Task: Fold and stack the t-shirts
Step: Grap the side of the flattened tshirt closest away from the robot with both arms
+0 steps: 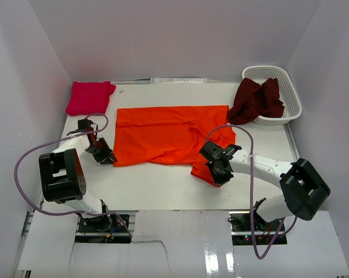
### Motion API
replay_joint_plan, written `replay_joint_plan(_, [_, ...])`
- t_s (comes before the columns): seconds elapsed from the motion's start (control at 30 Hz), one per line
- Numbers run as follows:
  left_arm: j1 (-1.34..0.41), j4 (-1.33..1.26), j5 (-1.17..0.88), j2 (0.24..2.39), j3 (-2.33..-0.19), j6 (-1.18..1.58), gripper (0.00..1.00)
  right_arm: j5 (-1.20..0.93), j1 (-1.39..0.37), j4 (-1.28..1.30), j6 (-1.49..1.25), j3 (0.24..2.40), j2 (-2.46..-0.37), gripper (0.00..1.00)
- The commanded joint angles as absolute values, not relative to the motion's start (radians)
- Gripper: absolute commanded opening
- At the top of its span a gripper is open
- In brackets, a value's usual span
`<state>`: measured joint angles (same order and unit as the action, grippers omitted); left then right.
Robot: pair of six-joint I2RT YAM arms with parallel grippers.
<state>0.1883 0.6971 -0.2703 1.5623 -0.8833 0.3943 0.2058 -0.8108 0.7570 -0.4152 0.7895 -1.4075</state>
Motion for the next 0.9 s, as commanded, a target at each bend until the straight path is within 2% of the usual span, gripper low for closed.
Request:
replay_joint_plan(0.0, [0.193, 0.670, -0.353, 1.574, -0.879, 0.387, 0.29, 0.201, -0.804, 0.752, -0.413, 0.813, -1.393, 0.08])
replay_joint_plan(0.03, [0.195, 0.667, -0.359, 1.574, -0.874, 0.387, 0.23, 0.201, -0.804, 0.752, -0.411, 0.811, -1.393, 0.08])
replay_joint_plan(0.1, [0.193, 0.664, -0.373, 1.574, -0.873, 0.387, 0.21, 0.201, -0.804, 0.752, -0.411, 0.811, -1.393, 0.08])
replay_joint_plan(0.27, [0.193, 0.670, -0.425, 1.571, -0.891, 0.397, 0.04, 0.201, -0.801, 0.752, -0.411, 0.810, -1.397, 0.08])
replay_joint_plan(0.33, [0.195, 0.680, -0.461, 1.586, -0.919, 0.405, 0.01, 0.198, -0.796, 0.758, -0.410, 0.810, -1.397, 0.08])
replay_joint_plan(0.87, [0.233, 0.707, -0.506, 1.706, -1.134, 0.434, 0.00, 0.228, -0.746, 0.905, -0.446, 0.787, -1.367, 0.08])
